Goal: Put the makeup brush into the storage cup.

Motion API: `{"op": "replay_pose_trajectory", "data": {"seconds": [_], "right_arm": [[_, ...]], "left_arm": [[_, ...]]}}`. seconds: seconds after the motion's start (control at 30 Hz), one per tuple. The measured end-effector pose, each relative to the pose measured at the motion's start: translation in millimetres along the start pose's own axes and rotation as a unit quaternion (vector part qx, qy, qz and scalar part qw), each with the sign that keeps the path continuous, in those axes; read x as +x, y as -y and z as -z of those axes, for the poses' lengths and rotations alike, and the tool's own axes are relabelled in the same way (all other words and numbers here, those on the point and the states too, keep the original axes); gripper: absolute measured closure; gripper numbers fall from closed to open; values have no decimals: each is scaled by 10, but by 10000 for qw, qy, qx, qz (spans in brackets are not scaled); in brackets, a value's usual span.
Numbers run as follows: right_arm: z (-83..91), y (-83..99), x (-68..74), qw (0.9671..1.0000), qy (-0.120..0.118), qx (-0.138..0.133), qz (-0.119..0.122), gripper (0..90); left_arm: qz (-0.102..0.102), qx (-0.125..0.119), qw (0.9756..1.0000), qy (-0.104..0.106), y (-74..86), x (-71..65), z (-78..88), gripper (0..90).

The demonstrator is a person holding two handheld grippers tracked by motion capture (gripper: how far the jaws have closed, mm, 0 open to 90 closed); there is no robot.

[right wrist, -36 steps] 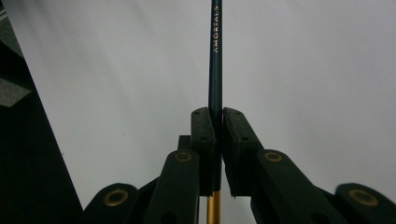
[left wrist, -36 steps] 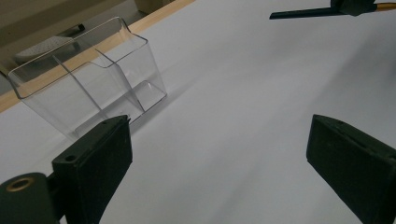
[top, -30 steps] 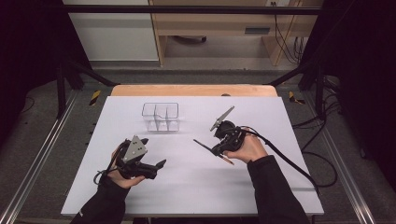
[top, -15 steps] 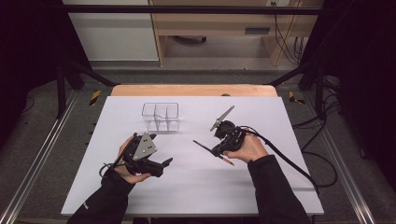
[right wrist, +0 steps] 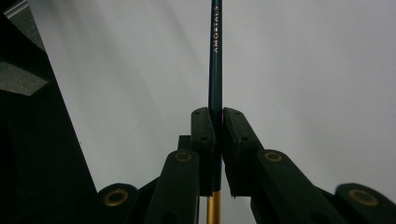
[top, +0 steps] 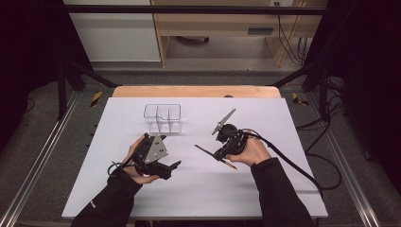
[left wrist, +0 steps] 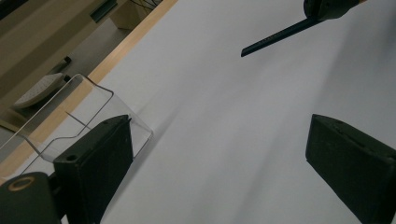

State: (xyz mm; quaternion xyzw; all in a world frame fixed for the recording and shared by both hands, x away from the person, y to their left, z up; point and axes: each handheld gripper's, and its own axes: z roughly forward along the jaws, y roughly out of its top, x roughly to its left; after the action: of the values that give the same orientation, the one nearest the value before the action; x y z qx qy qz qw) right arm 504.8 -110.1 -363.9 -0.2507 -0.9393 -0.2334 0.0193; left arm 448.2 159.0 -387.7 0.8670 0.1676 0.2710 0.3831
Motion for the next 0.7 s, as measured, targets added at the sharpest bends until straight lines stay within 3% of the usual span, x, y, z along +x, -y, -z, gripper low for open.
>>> {"op": "replay_pose_trajectory", "data": {"seconds": [0.7], "right_arm": [[-49, -111, 83, 9996, -183, 154, 145, 836]], "left_arm": [[-704, 152, 9974, -20, -136, -125, -148, 87]]}}
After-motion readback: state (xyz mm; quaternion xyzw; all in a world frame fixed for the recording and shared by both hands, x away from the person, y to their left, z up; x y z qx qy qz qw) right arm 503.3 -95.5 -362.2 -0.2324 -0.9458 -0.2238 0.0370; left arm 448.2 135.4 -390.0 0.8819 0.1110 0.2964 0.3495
